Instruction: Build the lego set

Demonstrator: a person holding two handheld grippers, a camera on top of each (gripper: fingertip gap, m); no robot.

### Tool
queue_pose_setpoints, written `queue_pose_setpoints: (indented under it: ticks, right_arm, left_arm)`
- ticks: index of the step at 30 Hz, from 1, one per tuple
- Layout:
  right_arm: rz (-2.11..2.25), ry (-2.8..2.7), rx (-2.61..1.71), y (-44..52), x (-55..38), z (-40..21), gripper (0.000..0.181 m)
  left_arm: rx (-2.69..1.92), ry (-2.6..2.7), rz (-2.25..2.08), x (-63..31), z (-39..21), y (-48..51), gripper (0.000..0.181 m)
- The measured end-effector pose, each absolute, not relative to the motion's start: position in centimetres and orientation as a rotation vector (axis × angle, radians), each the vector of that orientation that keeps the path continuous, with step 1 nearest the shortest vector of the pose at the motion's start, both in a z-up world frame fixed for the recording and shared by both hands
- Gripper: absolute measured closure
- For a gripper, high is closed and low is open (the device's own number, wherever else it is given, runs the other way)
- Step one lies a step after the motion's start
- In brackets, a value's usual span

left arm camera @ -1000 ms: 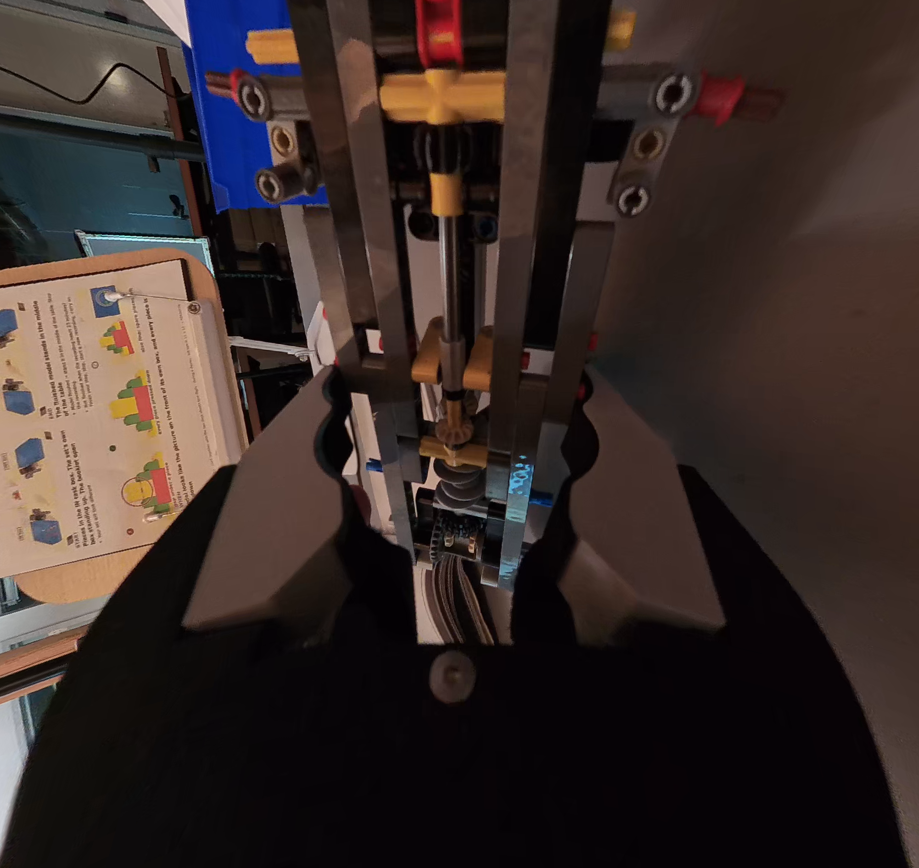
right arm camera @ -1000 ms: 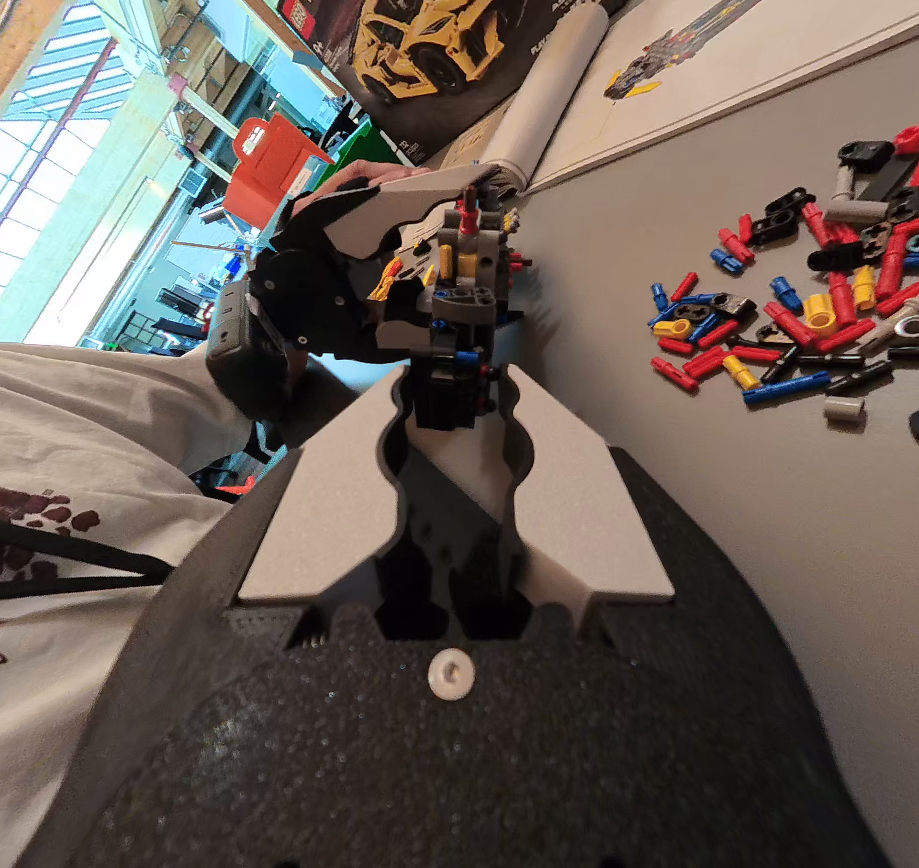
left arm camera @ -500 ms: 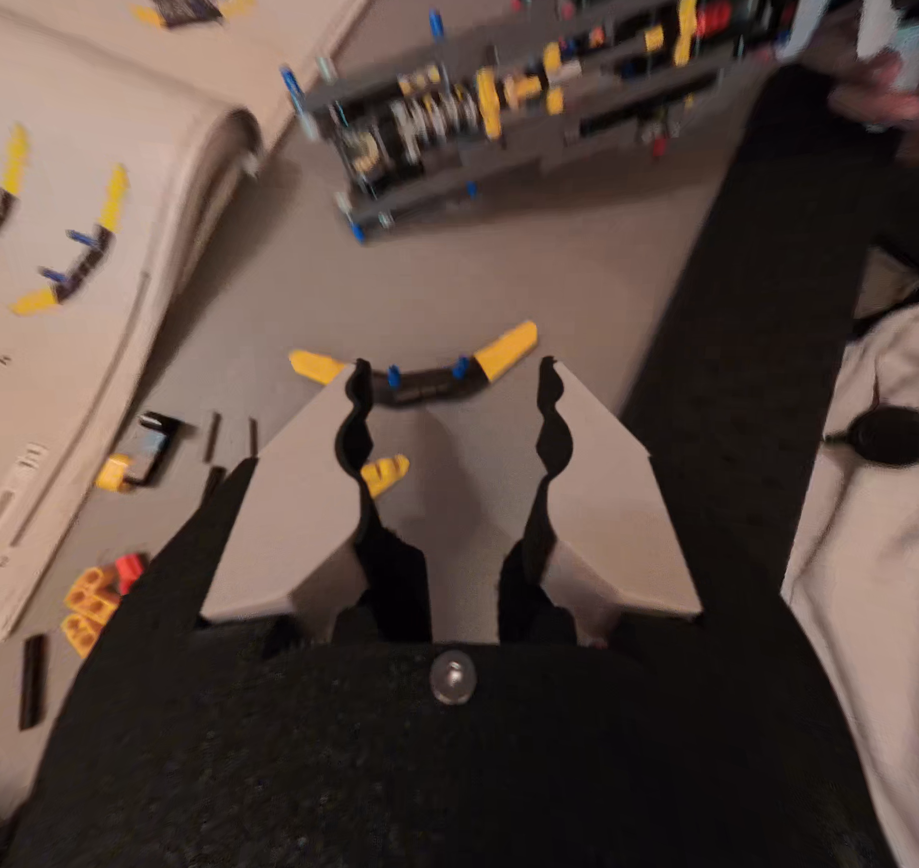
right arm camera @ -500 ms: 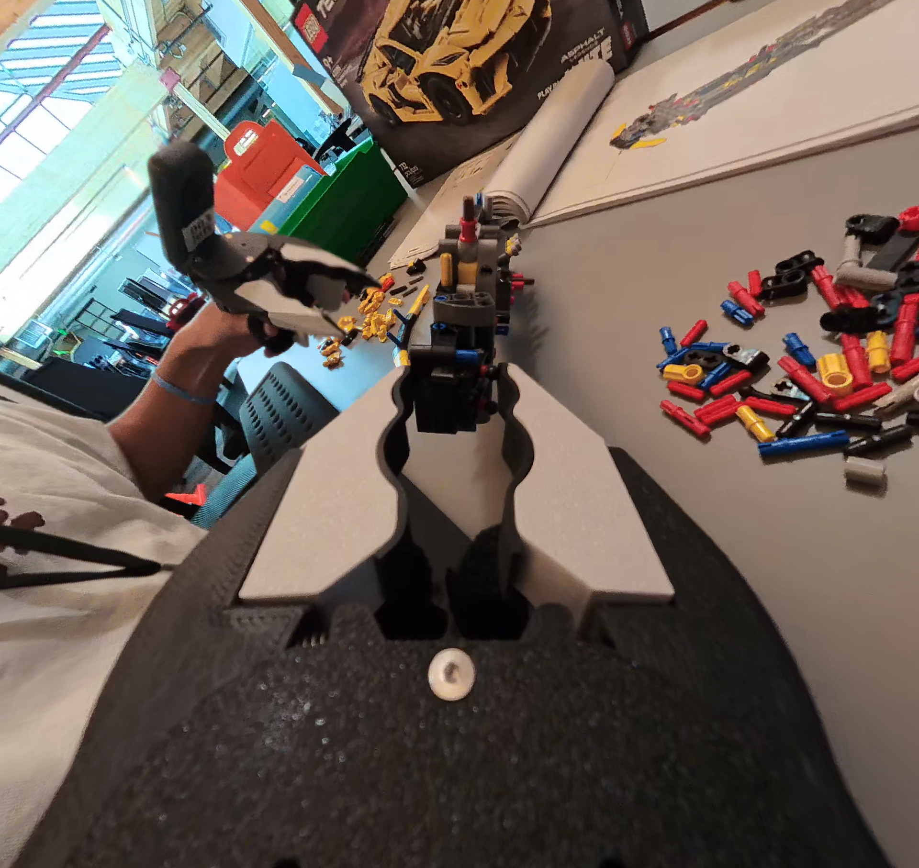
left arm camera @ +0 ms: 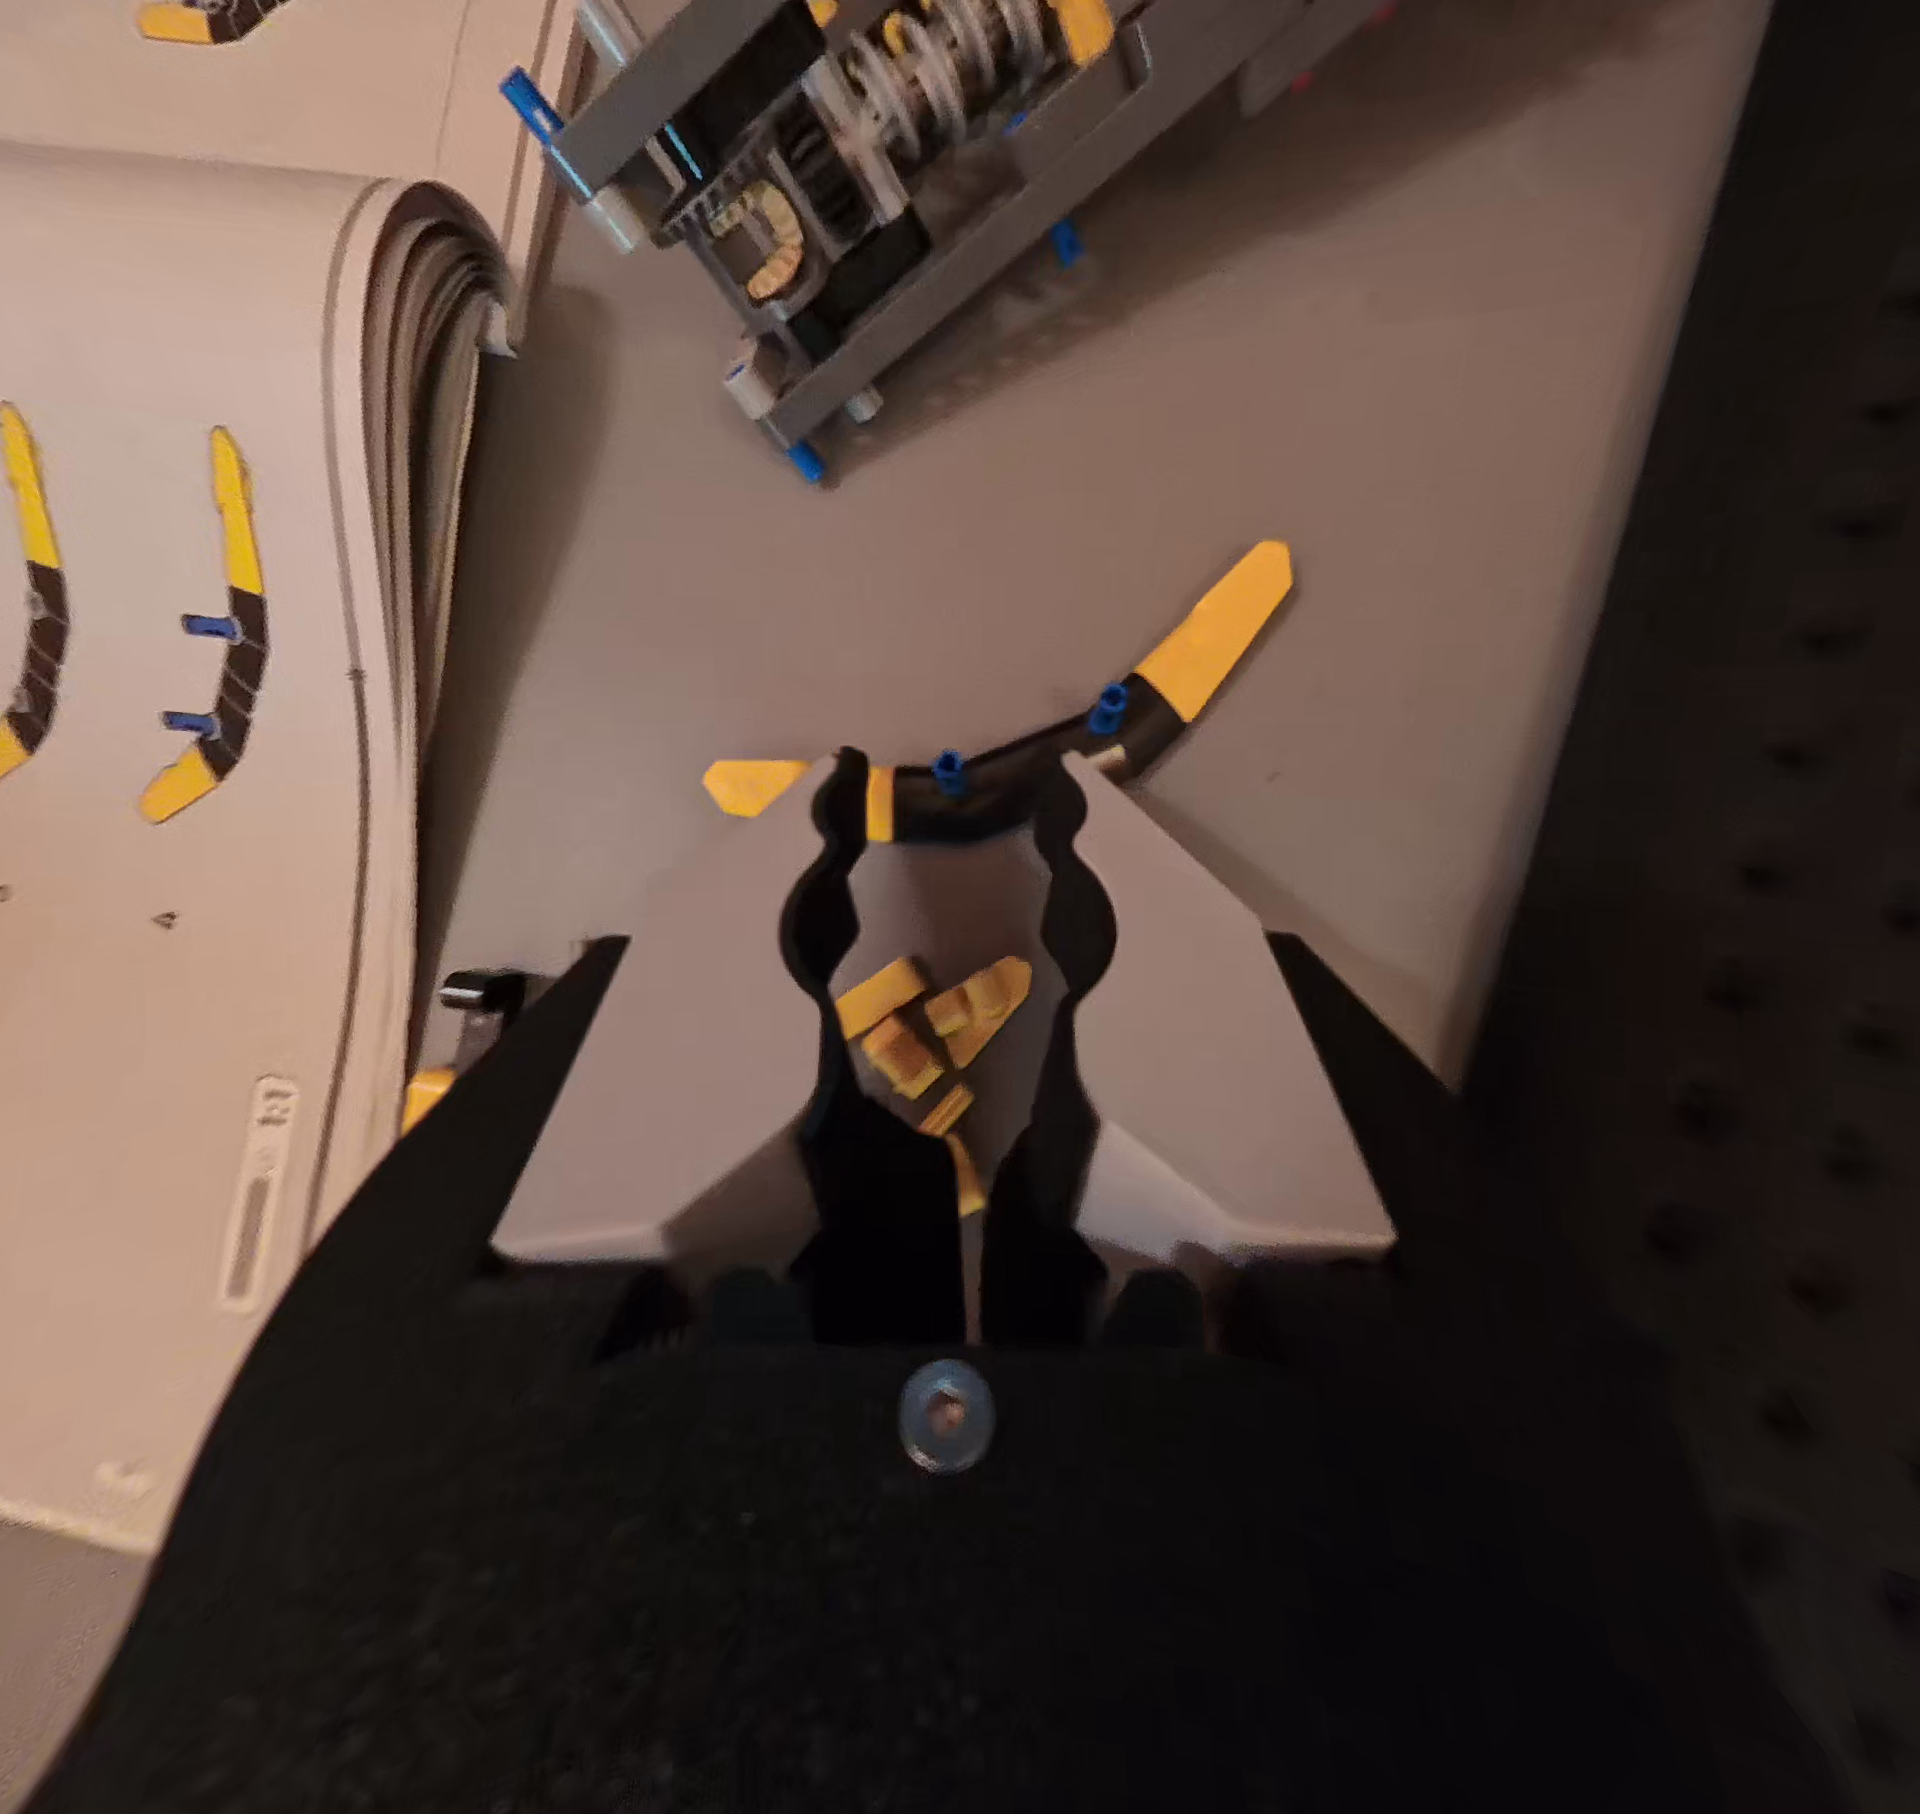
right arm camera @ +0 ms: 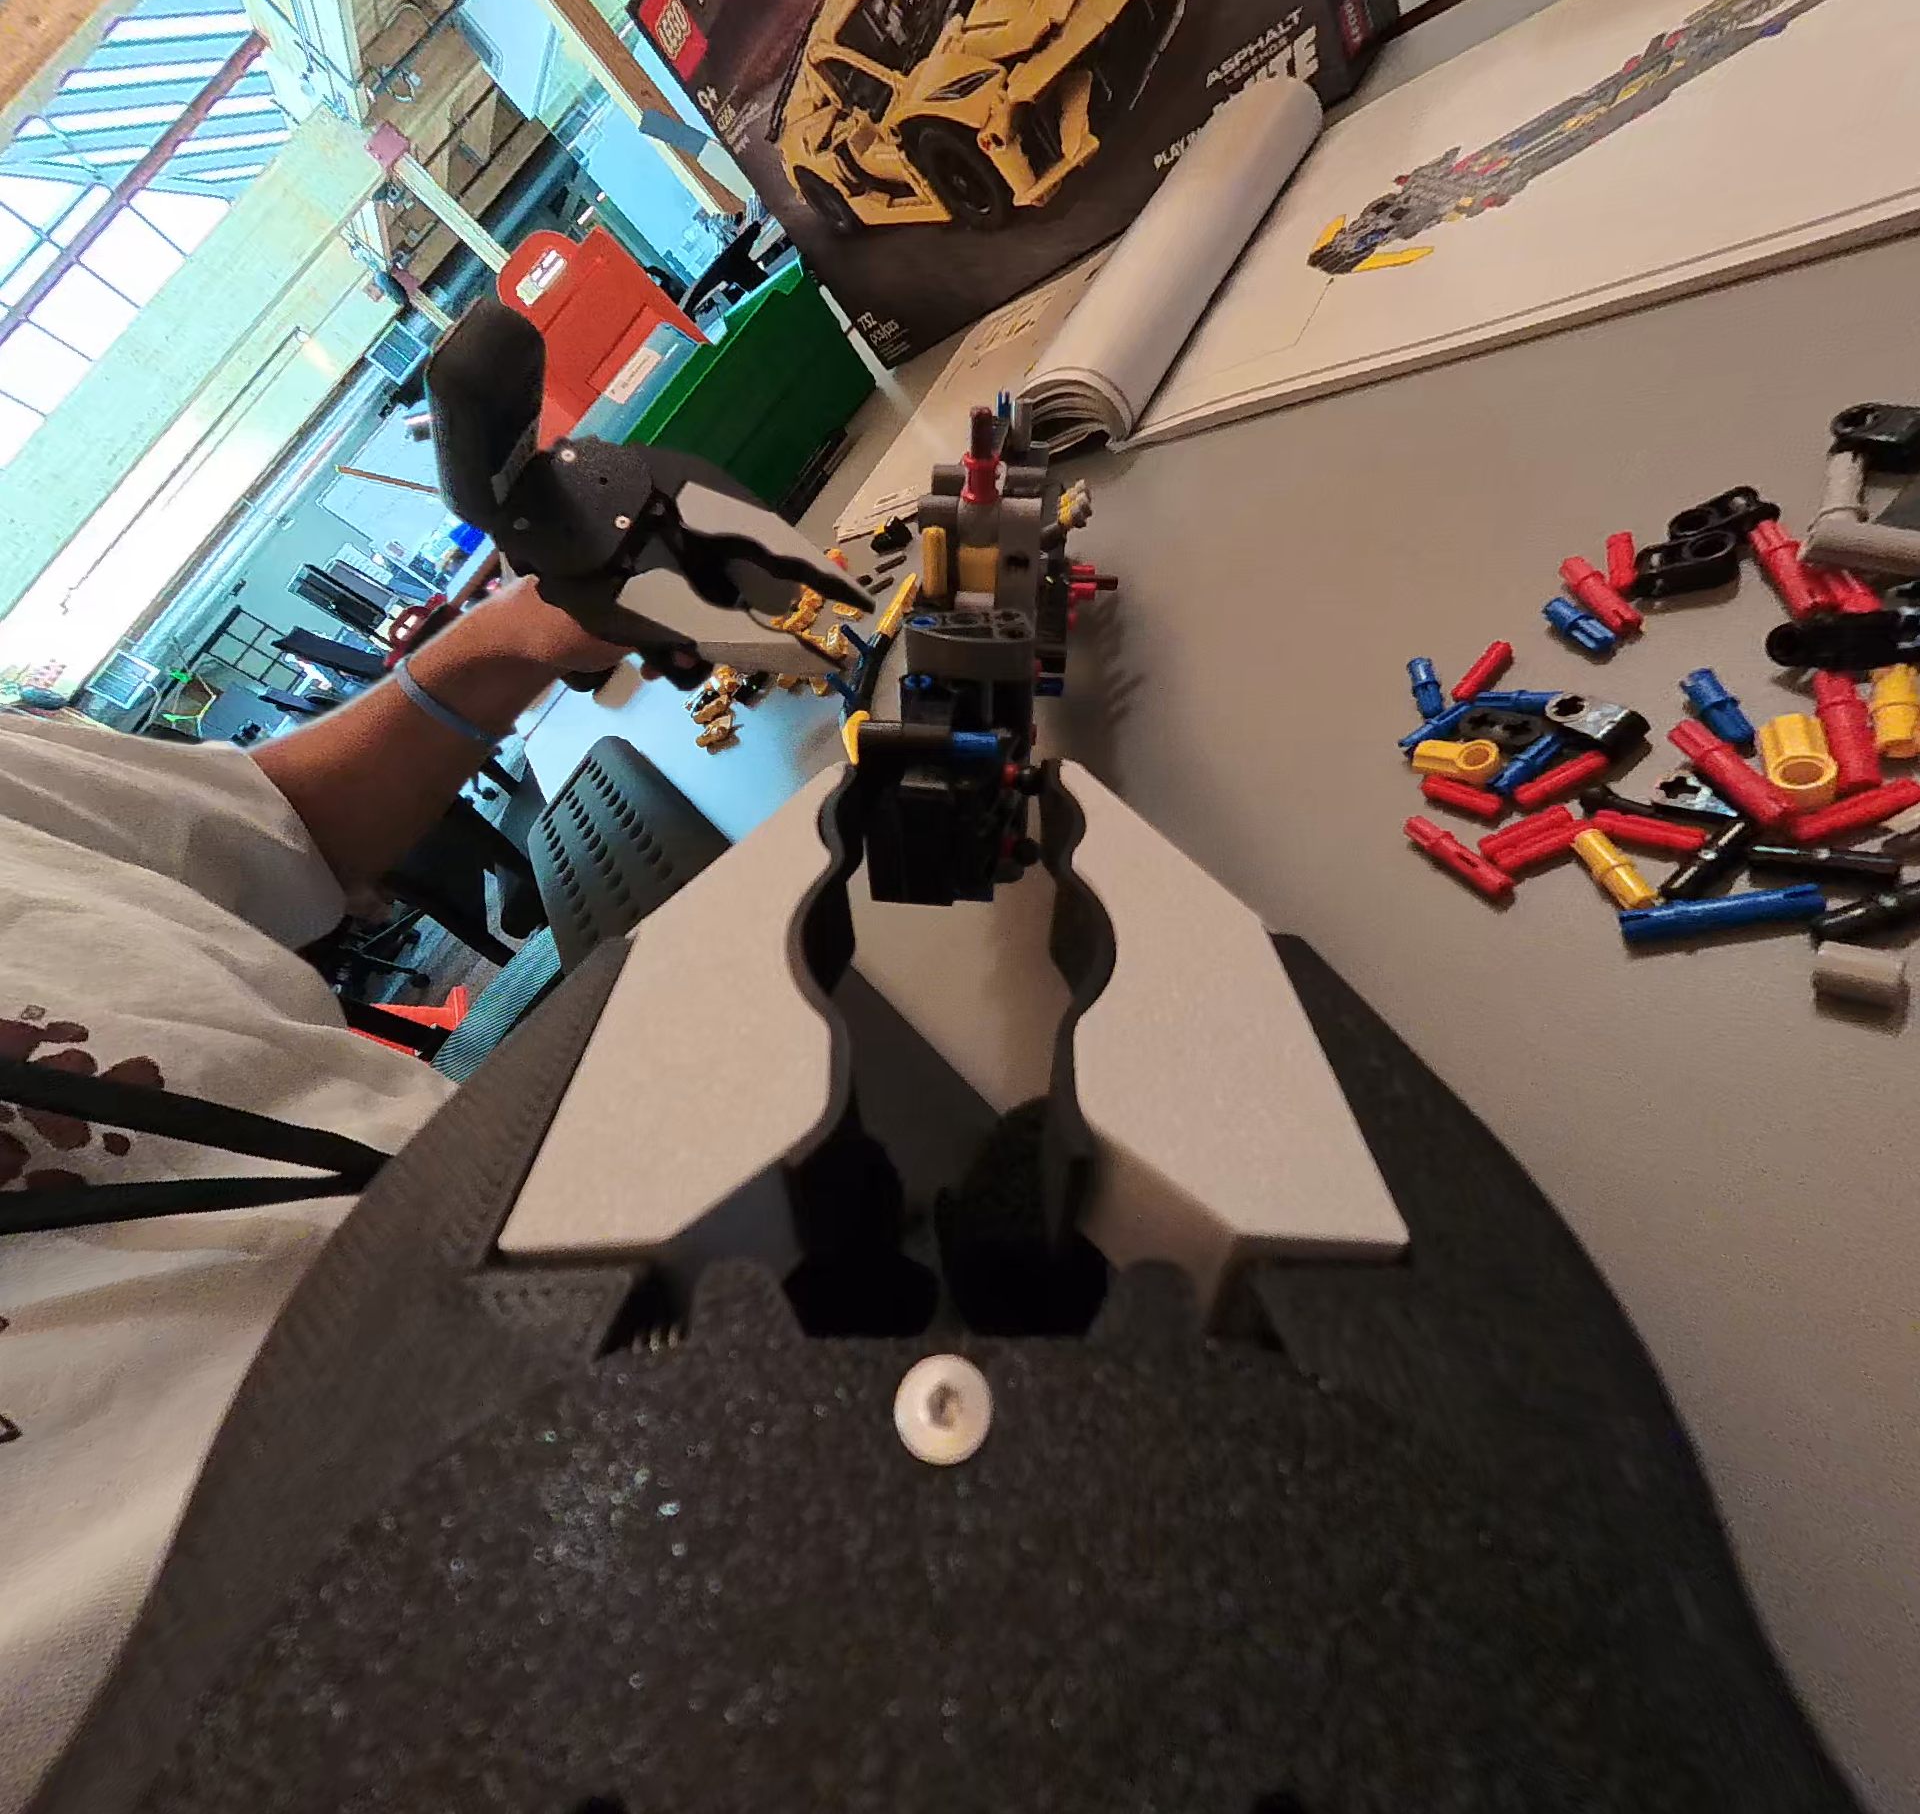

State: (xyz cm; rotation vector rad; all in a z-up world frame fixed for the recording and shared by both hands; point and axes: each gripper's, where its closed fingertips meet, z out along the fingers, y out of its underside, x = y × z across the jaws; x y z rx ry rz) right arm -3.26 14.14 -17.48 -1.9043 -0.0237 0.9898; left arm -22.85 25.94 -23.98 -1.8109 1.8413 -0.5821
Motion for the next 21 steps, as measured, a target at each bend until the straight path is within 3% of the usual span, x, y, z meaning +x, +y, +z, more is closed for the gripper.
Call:
queue_pose_setpoints:
  ticks: [3, 11, 21]
  right_arm:
    - [1.002, -0.004, -1.932, 14.4, -3.3, -17.8, 0.149]
    - [0.941, -0.099, -2.124, 14.3, -4.8, -20.1, 0.148]
    - [1.250, 0.129, -2.304, 13.2, -5.2, -22.1, 0.148]
  left_arm:
    - [-1.803, 1.811, -0.630, -22.2, -24.2, 25.4, 0.177]
    - [-1.752, 1.783, -0.510, -22.5, -23.6, 24.7, 0.178]
    - [-1.672, 1.736, -0.470, -23.0, -21.7, 22.9, 0.178]
